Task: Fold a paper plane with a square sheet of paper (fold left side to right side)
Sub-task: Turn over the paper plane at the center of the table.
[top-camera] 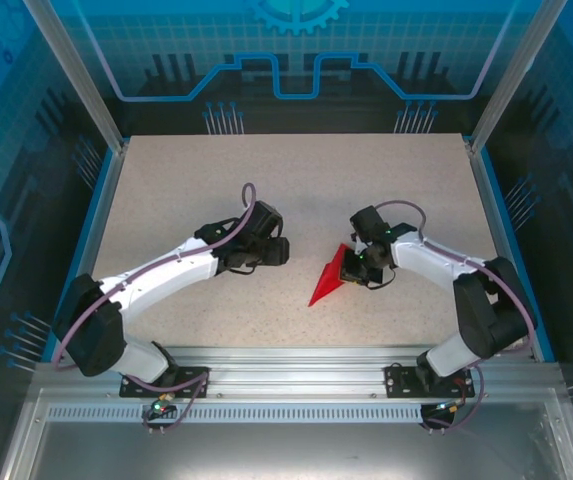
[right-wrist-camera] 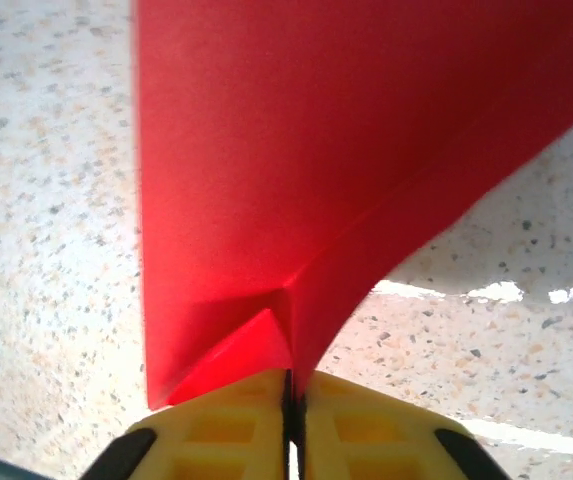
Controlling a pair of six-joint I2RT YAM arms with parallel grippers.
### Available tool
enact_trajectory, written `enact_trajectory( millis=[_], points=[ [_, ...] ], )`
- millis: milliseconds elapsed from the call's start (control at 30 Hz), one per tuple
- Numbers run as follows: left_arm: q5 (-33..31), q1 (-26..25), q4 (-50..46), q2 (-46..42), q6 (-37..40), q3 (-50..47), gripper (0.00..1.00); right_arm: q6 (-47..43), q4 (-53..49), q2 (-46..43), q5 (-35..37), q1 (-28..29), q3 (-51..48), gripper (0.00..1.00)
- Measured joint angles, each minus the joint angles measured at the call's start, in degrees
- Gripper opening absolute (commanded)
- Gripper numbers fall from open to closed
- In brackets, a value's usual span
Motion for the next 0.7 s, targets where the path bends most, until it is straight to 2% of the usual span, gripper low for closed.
enact_trajectory(
  millis=[167,333,500,633,700],
  points=[
    [-4.3,0.0,-0.3,-2.2,-0.5,0.0,0.59,-3.6,1.0,-4.7,-3.2,-0.2,-0.4,0.0],
    [-9.6,0.0,-0.3,-5.4,-1.6,0.0,0.66,-10.8,1.5,-6.1,-10.8,0.0,3.4,0.0],
    [-12.6,0.0,-0.3,-7.2,-1.8,0.0,0.68,-19.3,0.8,-0.3,-16.8,1.2,10.6,0.0],
    [-13.5,0.0,-0.5,-7.2,-2.0,-0.1,0.68,-23.8,-0.8,5.9,-18.0,1.0,11.8,0.0],
    [-13.6,0.0,-0.6,-7.2,-2.0,0.0,0.69,-24.9,-1.4,8.4,-18.4,0.0,11.8,0.08]
  ],
)
